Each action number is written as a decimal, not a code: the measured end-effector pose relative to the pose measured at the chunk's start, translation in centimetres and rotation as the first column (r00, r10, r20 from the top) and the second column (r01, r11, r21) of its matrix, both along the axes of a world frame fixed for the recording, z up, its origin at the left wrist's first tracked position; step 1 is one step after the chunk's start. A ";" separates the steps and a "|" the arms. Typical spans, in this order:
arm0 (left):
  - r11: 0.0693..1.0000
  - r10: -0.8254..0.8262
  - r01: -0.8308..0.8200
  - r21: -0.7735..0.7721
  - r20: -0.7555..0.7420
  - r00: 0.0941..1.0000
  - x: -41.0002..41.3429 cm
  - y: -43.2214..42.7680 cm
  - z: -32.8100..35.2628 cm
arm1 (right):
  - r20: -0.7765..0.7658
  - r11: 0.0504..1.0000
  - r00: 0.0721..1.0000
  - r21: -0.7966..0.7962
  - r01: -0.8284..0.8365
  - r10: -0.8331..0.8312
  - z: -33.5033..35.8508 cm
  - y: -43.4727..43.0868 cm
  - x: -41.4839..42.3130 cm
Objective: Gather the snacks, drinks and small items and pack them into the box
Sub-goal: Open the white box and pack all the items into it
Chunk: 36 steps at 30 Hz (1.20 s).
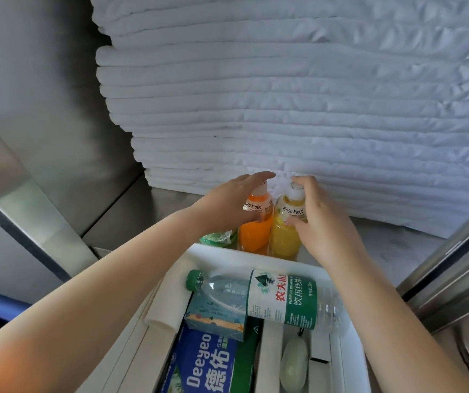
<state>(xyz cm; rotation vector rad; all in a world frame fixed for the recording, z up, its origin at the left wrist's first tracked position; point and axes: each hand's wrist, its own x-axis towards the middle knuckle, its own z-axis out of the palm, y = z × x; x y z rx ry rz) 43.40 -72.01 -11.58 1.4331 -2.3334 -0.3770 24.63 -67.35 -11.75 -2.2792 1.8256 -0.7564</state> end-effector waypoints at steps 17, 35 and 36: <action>0.997 0.034 -0.034 0.071 0.012 0.999 3.5 -0.9 0.0 | -0.016 0.930 0.930 0.013 0.368 -0.367 -1.3 1.0 -2.5; 0.937 -0.128 0.178 -0.300 0.177 0.976 2.6 0.8 1.3 | 0.014 0.962 0.995 -0.256 -0.093 0.100 -0.1 4.3 -1.3; 0.934 -0.162 0.210 -0.289 0.181 0.970 1.6 1.1 0.9 | 0.016 0.969 0.987 -0.190 -0.156 0.162 -0.3 4.5 -1.4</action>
